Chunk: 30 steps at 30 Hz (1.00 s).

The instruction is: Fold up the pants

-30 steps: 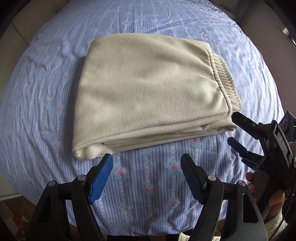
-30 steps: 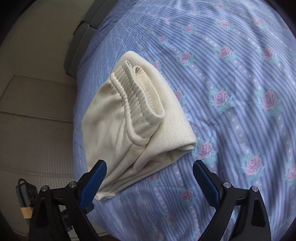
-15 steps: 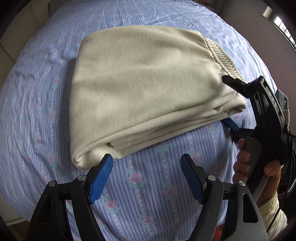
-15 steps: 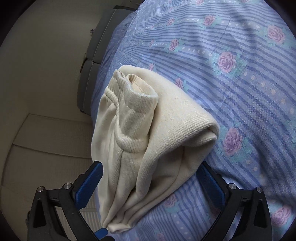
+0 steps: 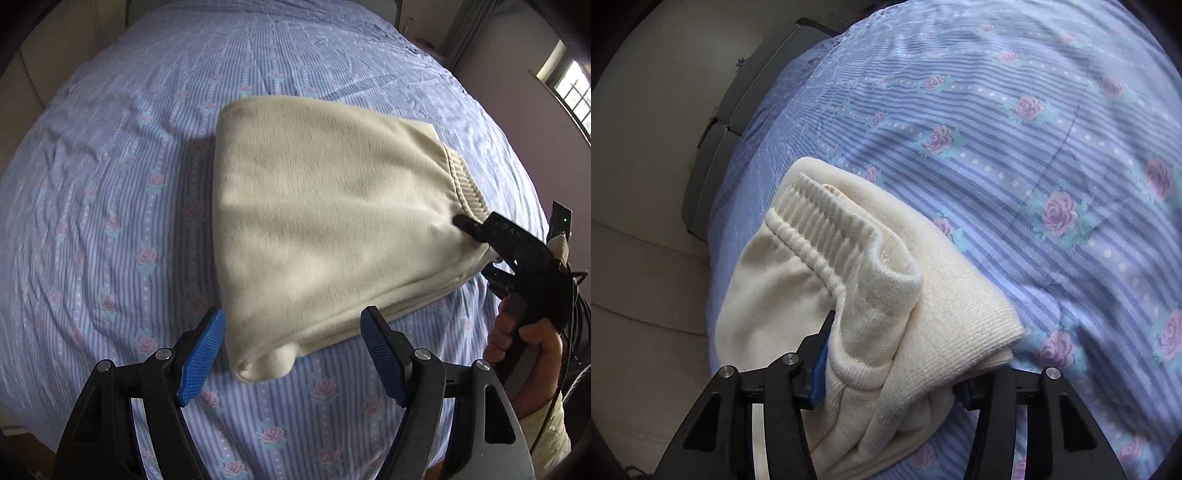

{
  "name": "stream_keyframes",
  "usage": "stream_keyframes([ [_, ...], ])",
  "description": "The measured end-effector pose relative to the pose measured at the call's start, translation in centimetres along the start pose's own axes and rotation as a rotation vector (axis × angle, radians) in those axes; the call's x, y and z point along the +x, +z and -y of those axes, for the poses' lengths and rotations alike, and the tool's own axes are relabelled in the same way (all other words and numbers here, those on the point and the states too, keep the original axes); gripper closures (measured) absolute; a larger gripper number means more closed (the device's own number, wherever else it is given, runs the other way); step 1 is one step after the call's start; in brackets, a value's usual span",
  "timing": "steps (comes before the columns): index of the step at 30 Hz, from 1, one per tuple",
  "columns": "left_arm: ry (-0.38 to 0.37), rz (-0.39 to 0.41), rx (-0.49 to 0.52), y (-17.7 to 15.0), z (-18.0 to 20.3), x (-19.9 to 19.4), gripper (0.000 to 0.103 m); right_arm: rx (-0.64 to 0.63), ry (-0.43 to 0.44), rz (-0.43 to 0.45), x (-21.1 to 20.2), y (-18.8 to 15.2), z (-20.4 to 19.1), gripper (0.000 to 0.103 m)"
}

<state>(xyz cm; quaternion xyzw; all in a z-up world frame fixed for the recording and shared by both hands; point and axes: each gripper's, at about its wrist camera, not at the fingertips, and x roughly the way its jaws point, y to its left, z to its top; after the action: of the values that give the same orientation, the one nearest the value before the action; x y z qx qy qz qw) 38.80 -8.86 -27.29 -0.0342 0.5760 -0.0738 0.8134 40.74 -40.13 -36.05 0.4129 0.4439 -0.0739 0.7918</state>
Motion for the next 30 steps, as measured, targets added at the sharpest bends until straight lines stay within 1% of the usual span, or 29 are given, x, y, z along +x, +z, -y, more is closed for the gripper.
stream_keyframes([
  [2, -0.004, 0.027, -0.009, 1.0, -1.2, -0.5, 0.027, -0.104, -0.083, 0.021, -0.8, -0.3, -1.7, 0.056],
  [3, -0.005, 0.039, -0.019, 1.5, -1.9, -0.5, 0.024, -0.137, -0.118, 0.027, -1.0, -0.5, -2.4, 0.056],
  [5, -0.029, 0.056, -0.054, 2.8, -3.8, -0.3, 0.020, -0.162, -0.161, 0.022, -0.9, -0.7, -3.1, 0.057],
  [8, -0.130, 0.044, -0.116, 4.8, -7.0, 1.2, 0.019, -0.173, -0.207, 0.008, -0.7, -0.4, -4.1, 0.057],
  [10, -0.213, 0.023, -0.183, 6.0, -9.3, 2.7, 0.019, -0.202, -0.241, -0.001, 0.0, -0.2, -4.9, 0.057],
  [12, -0.298, -0.007, -0.234, 7.0, -10.8, 4.3, 0.019, -0.204, -0.255, -0.010, 0.2, -0.2, -4.7, 0.057],
  [13, -0.332, -0.022, -0.236, 7.6, -11.3, 5.2, 0.019, -0.200, -0.257, -0.014, 0.5, -0.1, -4.7, 0.057],
  [17, -0.410, -0.044, -0.151, 10.2, -11.4, 8.0, 0.020, -0.233, -0.292, -0.005, 1.5, -0.2, -5.1, 0.056],
  [19, -0.421, -0.059, -0.124, 11.5, -11.2, 9.6, 0.023, -0.233, -0.302, 0.000, 2.1, 0.0, -5.2, 0.055],
  [20, -0.424, -0.068, -0.114, 12.1, -11.1, 10.4, 0.026, -0.226, -0.304, 0.000, 2.2, 0.1, -5.2, 0.055],
  [21, -0.439, -0.079, -0.116, 12.6, -11.1, 11.1, 0.029, -0.223, -0.308, 0.000, 2.4, 0.2, -5.2, 0.055],
  [25, -0.565, -0.104, -0.141, 14.5, -10.6, 13.3, 0.030, -0.229, -0.335, 0.008, 2.8, 0.3, -5.6, 0.054],
  [30, -0.603, -0.122, -0.140, 16.4, -9.5, 15.2, 0.030, -0.219, -0.333, -0.006, 3.5, 1.0, -5.4, 0.051],
])
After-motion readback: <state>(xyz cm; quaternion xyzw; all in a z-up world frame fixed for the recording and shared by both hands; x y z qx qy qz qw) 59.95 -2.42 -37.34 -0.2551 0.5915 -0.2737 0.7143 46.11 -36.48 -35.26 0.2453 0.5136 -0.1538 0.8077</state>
